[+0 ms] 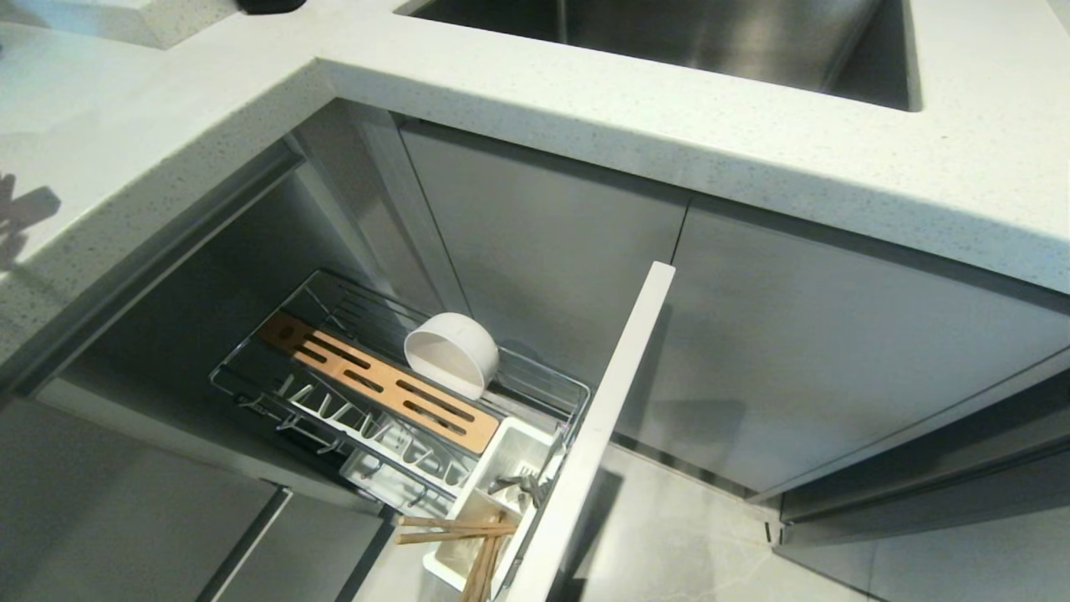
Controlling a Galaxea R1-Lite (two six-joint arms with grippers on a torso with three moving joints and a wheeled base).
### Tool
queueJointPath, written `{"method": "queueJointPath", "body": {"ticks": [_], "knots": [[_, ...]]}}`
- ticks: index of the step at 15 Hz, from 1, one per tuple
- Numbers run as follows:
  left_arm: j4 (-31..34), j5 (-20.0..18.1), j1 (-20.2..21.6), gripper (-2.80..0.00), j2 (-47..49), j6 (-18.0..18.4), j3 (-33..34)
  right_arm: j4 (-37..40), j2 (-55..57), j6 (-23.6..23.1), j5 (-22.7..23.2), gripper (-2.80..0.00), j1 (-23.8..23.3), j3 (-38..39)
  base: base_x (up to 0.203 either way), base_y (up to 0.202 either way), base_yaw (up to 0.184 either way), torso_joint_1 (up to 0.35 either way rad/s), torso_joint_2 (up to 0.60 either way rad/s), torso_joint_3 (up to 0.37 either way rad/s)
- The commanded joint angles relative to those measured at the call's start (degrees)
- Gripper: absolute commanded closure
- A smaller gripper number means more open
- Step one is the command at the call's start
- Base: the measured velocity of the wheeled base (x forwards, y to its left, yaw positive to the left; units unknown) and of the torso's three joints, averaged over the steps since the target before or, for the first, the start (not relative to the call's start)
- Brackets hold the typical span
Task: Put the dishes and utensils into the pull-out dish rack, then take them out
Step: Pick up the plate and place it in the cupboard
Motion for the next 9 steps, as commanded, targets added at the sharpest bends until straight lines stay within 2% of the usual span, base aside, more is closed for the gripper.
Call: {"method": "queueJointPath", "body": {"ticks": [1, 4, 9], "knots": [[0.31, 1.44, -3.22, 0.00, -3.77, -1.31, 0.25, 0.00, 0.02, 0.00, 0.01, 0.00, 0.00, 0.09, 0.000, 0.000, 0.000, 0.000, 0.00, 0.000], [0.25, 5.93, -10.10, 0.00, -6.97, -1.98, 0.42, 0.00, 0.02, 0.00, 0.01, 0.00, 0.00, 0.09, 0.000, 0.000, 0.000, 0.000, 0.00, 0.000], [0.21, 6.89, -21.65, 0.00, -12.43, -2.18, 3.04, -0.02, 0.02, 0.00, 0.01, 0.00, 0.07, 0.09, 0.000, 0.000, 0.000, 0.000, 0.00, 0.000]]}}
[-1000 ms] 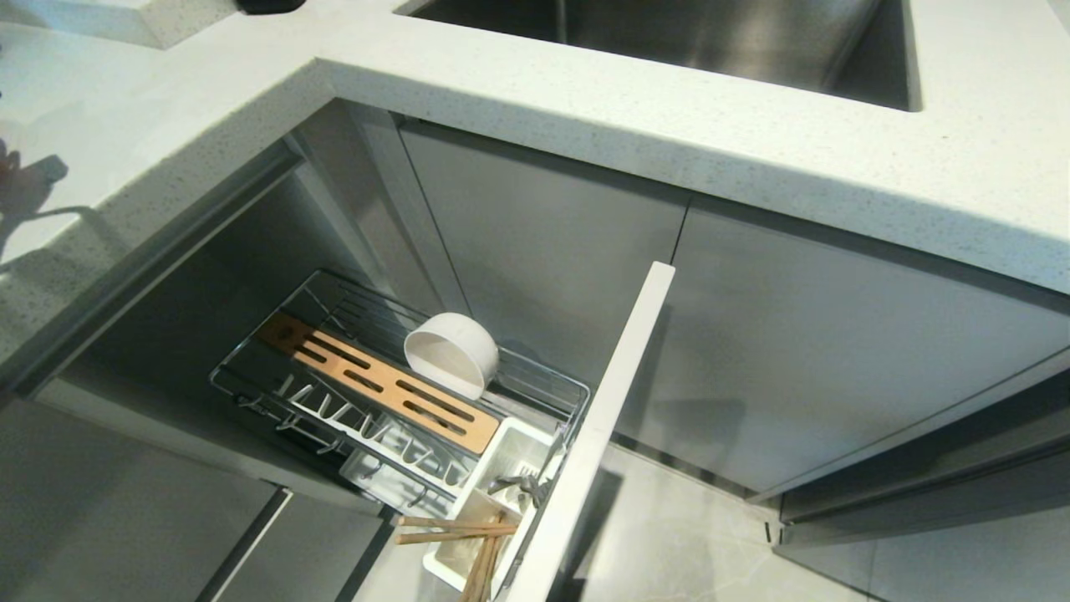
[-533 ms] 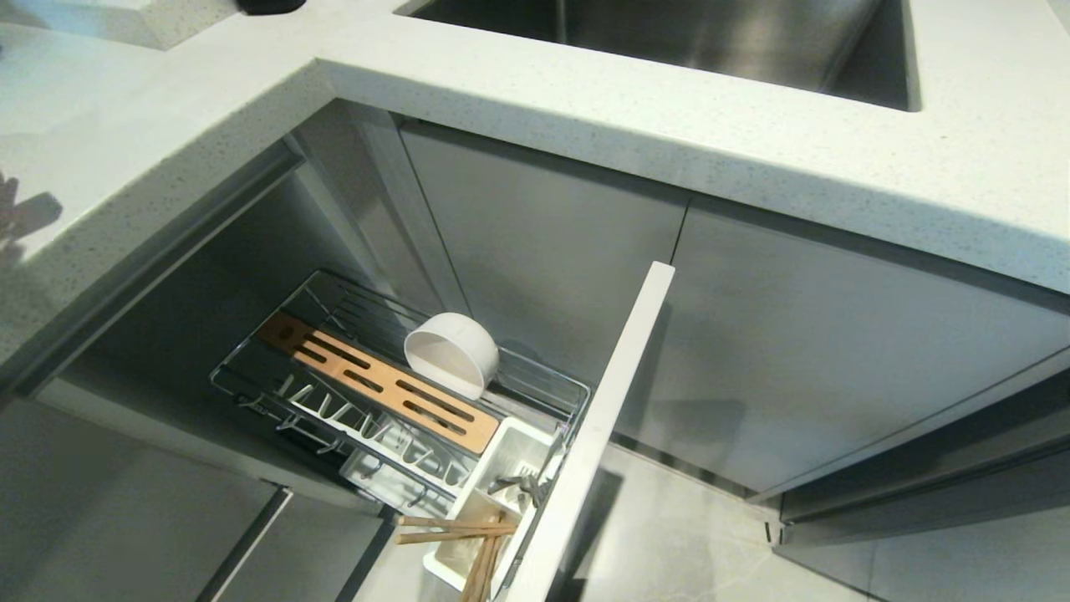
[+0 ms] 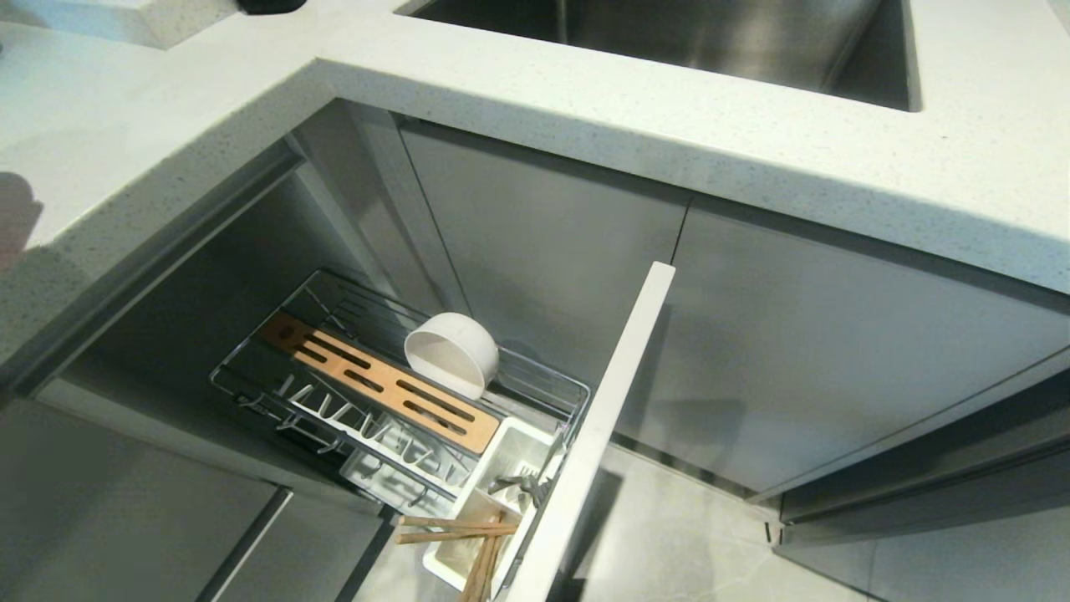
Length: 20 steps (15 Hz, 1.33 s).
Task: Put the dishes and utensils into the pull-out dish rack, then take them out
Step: Pick up the plate and place it in the cupboard
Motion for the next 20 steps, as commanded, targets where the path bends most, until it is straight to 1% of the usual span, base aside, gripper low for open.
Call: {"method": "queueJointPath", "body": {"ticks": [1, 3, 5, 6, 11, 12, 13, 15, 16, 18, 20], "knots": [[0.17, 0.17, -4.57, 0.00, -2.86, -0.42, 1.42, 0.00, 0.02, 0.00, 0.01, 0.00, 0.02, 0.09, 0.000, 0.000, 0.000, 0.000, 0.00, 0.000], [-0.79, 0.17, -7.19, 0.00, -3.23, -3.58, 1.61, -0.08, 0.02, 0.00, 0.01, 0.00, 0.10, 0.09, 0.000, 0.000, 0.000, 0.000, 0.00, 0.000], [-4.67, 0.17, -10.42, 0.00, -3.23, -5.57, 1.65, -0.08, 0.02, 0.00, 0.01, 0.00, 0.02, 0.09, 0.000, 0.000, 0.000, 0.000, 0.00, 0.000], [-5.72, 0.17, -11.35, 0.00, -3.23, -6.24, 1.75, -0.06, 0.02, 0.00, 0.01, 0.00, 0.10, 0.09, 0.000, 0.000, 0.000, 0.000, 0.00, 0.000], [-5.99, 0.26, -12.93, 0.00, -3.98, -6.58, -0.20, 0.00, 0.02, 0.00, 0.01, 0.00, 0.11, 0.09, 0.000, 0.000, 0.000, 0.000, 0.00, 0.000], [-7.41, 0.26, -13.28, 0.00, -4.17, -8.13, -1.42, 0.00, 0.02, 0.00, 0.01, 0.00, 0.02, 0.09, 0.000, 0.000, 0.000, 0.000, 0.00, 0.000], [-10.21, 0.29, -13.44, 0.00, -4.19, -9.46, -2.32, 0.00, 0.02, 0.00, 0.01, 0.00, 0.08, 0.09, 0.000, 0.000, 0.000, 0.000, 0.00, 0.000], [-15.75, 1.11, -13.50, 0.00, -4.14, -10.26, -2.54, 0.00, 0.02, 0.00, 0.01, 0.00, 0.02, 0.09, 0.000, 0.000, 0.000, 0.000, 0.00, 0.000], [-17.66, 1.37, -13.50, 0.00, -4.05, -11.39, -2.55, 0.00, 0.02, 0.00, 0.01, 0.00, 0.02, 0.09, 0.000, 0.000, 0.000, 0.000, 0.00, 0.000], [-19.02, 1.33, -14.09, 0.00, -3.94, -13.79, -2.47, 0.00, 0.02, 0.00, 0.01, 0.00, 0.02, 0.09, 0.000, 0.000, 0.000, 0.000, 0.00, 0.000], [-19.05, 1.04, -16.38, 0.00, -3.81, -16.56, -2.45, 0.00, 0.02, 0.00, 0.01, 0.00, 0.02, 0.09, 0.000, 0.000, 0.000, 0.000, 0.00, 0.000]]}}
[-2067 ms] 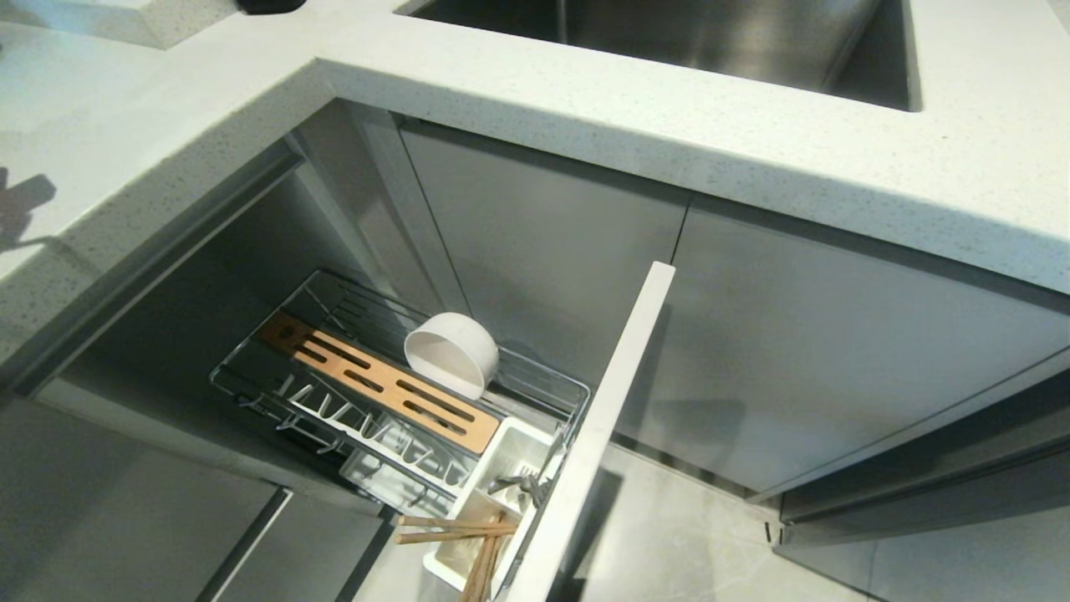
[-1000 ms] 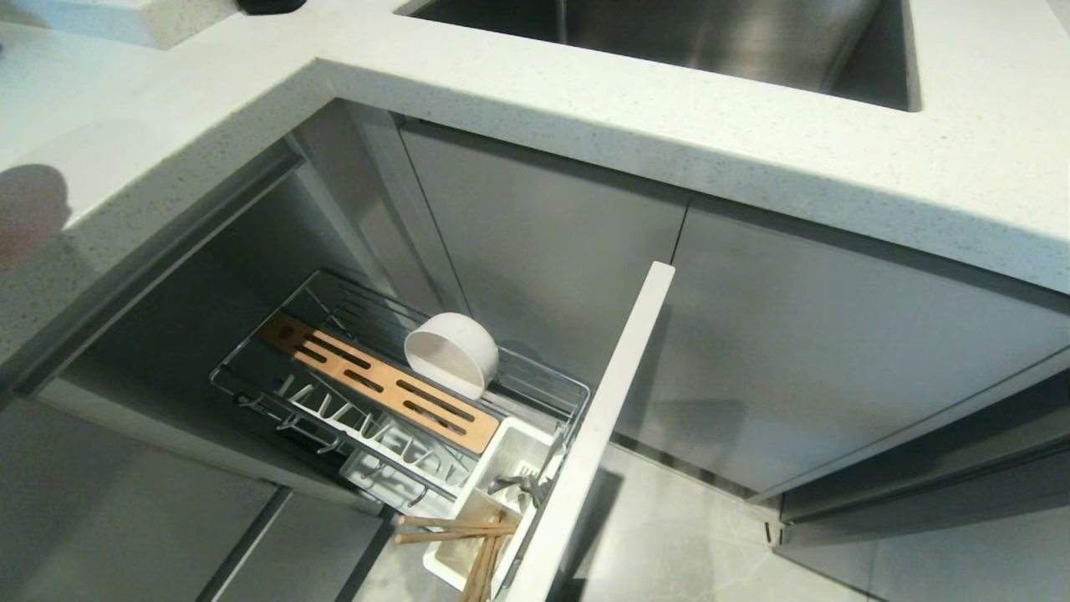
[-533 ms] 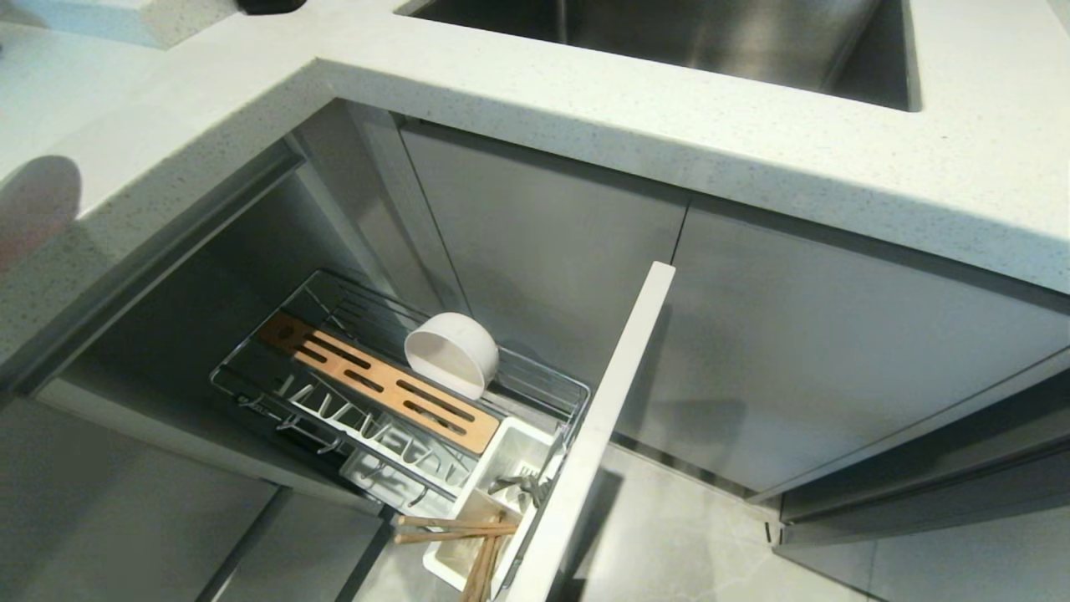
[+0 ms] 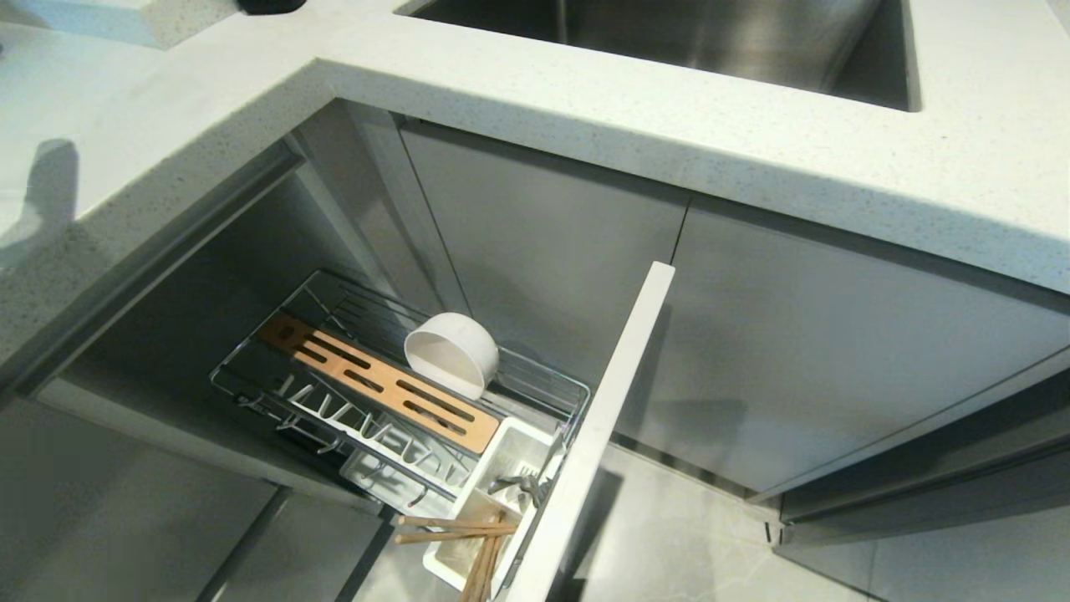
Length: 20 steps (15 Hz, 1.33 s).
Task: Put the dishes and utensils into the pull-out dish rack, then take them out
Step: Pick up the plate and place it in the cupboard
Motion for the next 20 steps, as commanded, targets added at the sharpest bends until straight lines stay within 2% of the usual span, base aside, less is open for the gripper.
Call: {"method": "queueJointPath", "body": {"ticks": [1, 6, 11, 16, 18, 19, 20], "knots": [[0.15, -0.07, -2.16, 0.00, 0.48, -1.21, 0.21, 0.00, 0.02, 0.00, 0.01, 0.00, 0.00, 0.09, 0.000, 0.000, 0.000, 0.000, 0.00, 0.000], [-0.37, -0.87, -10.82, 0.00, -0.06, -1.96, 5.16, -0.08, 0.02, 0.00, 0.01, 0.00, 0.00, 0.09, 0.000, 0.000, 0.000, 0.000, 0.00, 0.000], [-3.69, -0.82, -16.82, 0.00, -0.53, -1.88, 10.88, 0.00, 0.02, 0.00, 0.01, 0.00, 0.08, 0.09, 0.000, 0.000, 0.000, 0.000, 0.00, 0.000], [-11.65, -0.66, -21.42, 0.00, -0.40, -1.29, 22.83, -0.04, 0.02, 0.00, 0.01, 0.00, 0.03, 0.09, 0.000, 0.000, 0.000, 0.000, 0.00, 0.000], [-13.53, 0.90, -23.49, 0.00, -0.13, -1.27, 28.62, 0.00, 0.02, 0.00, 0.01, 0.00, 0.00, 0.09, 0.000, 0.000, 0.000, 0.000, 0.00, 0.000], [-14.88, 3.21, -24.00, 0.00, 0.59, -1.32, 31.01, 0.00, 0.02, 0.00, 0.01, 0.00, 0.00, 0.09, 0.000, 0.000, 0.000, 0.000, 0.00, 0.000], [-16.66, 7.22, -24.25, 0.00, 1.86, -1.34, 32.63, -0.01, 0.02, 0.00, 0.01, 0.00, 0.08, 0.09, 0.000, 0.000, 0.000, 0.000, 0.00, 0.000]]}}
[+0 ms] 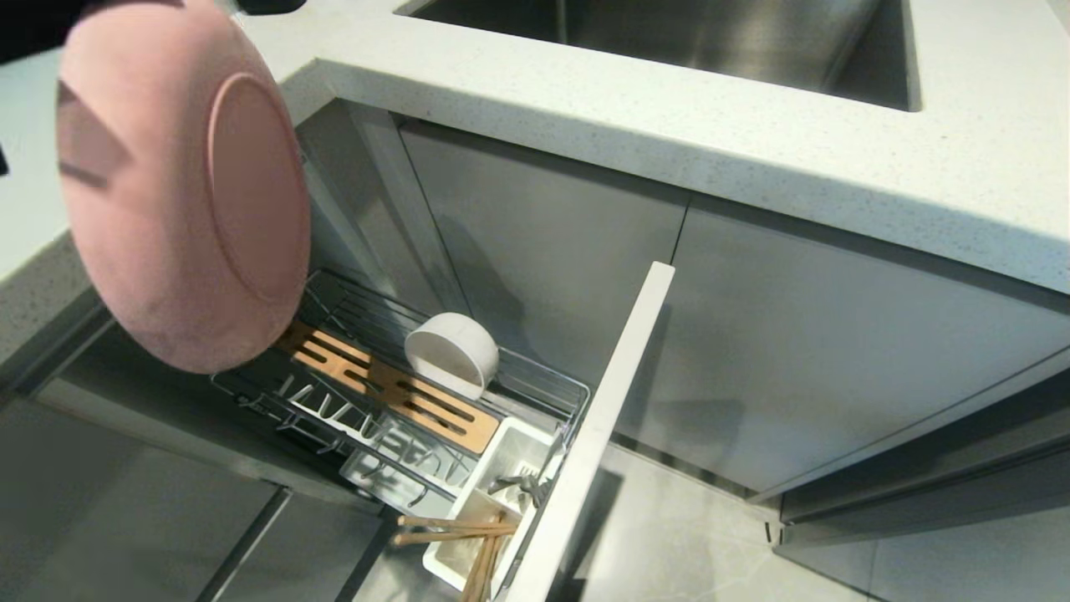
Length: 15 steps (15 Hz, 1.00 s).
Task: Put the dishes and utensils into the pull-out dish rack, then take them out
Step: Pick up the plate and place it in the cupboard
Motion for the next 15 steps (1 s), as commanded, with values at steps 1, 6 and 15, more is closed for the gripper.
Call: {"method": "queueJointPath", "body": {"ticks": [1, 6, 15], "knots": [[-2.25, 6.11, -0.93, 0.00, 2.33, -0.29, 3.46, -0.03, 0.02, 0.00, 0.01, 0.00, -0.01, 0.09, 0.000, 0.000, 0.000, 0.000, 0.00, 0.000], [-10.95, 18.59, -3.07, 0.00, 5.74, -4.17, 11.48, 0.00, 0.02, 0.00, 0.01, 0.00, -0.02, 0.09, 0.000, 0.000, 0.000, 0.000, 0.00, 0.000], [-11.43, 34.74, -5.55, 0.00, 11.73, -22.90, 14.99, -0.01, 0.02, 0.00, 0.01, 0.00, 0.01, 0.09, 0.000, 0.000, 0.000, 0.000, 0.00, 0.000]]}}
